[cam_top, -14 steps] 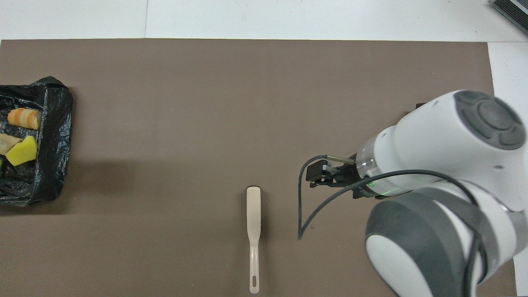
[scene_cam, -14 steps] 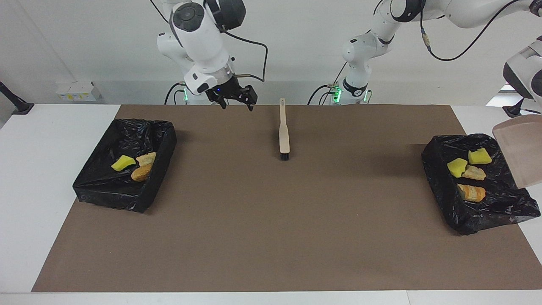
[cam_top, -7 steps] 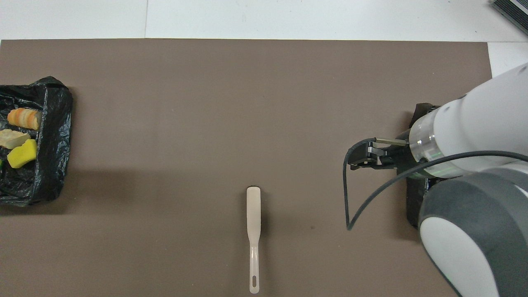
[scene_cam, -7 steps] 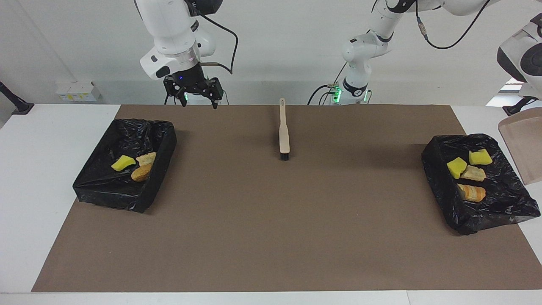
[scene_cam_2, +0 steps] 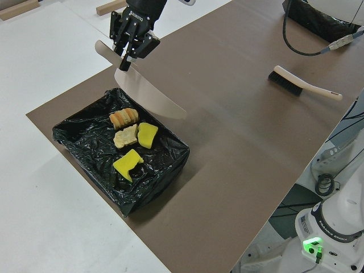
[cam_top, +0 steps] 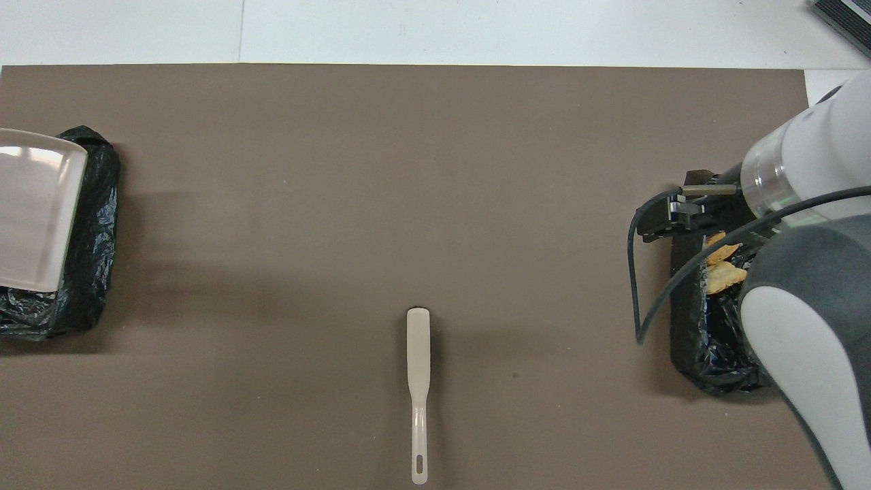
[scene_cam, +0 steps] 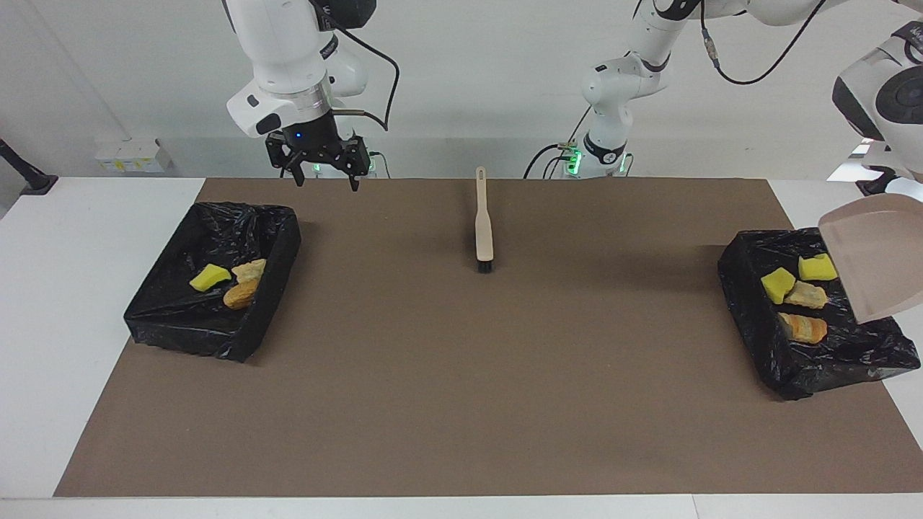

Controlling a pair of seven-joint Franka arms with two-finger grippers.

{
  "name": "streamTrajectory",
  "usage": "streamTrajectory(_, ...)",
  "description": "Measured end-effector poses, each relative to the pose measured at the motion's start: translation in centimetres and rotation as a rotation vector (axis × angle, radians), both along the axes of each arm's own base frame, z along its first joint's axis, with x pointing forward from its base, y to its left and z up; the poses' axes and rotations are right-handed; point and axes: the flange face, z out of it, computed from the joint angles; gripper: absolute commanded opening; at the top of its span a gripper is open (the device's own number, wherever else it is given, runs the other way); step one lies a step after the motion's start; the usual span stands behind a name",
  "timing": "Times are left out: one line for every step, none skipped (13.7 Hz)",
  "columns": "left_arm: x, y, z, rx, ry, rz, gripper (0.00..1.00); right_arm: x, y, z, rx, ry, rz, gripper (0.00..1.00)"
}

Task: Sweep and dump trash in bin

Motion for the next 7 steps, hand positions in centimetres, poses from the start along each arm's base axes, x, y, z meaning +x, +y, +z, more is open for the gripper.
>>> streamTrajectory(-0.2,-0.4,-0.7,-0.068,-0.009,0.039,0.0,0.0,0.1,0.0,0.0,0.003,0.005,1.0)
streamTrajectory(-0.4,-0.8,-1.4,-0.123,-0.025,0.098,0.0,-0.1,0.1,0.0,0.0,0.004,0.019,1.0)
streamTrajectory(-0.8,-1.4,-2.1,-0.166,-0.047,0.174,0.0,-0.1,0.1,0.0,0.001,0.005,0.034,1.0)
streamTrajectory(-1.1,-2.4,-2.8,-0.206,-0.07,0.265,0.0,-0.1,0.1,-0.1,0.002,0.006,0.045,1.0)
streamTrajectory(-1.3,-4.1,-3.7,-0.229,-0.089,0.345,0.0,-0.1,0.1,-0.1,0.002,0.007,0.048,1.0)
streamTrajectory(-1.5,-6.5,-4.6,-0.238,-0.113,0.434,0.0,-0.1,0.0,-0.2,0.001,0.009,0.048,1.0)
streamTrajectory(-1.7,-8.9,-5.4,-0.258,-0.13,0.514,0.0,0.0,-0.1,-0.3,0.001,0.01,0.047,1.0)
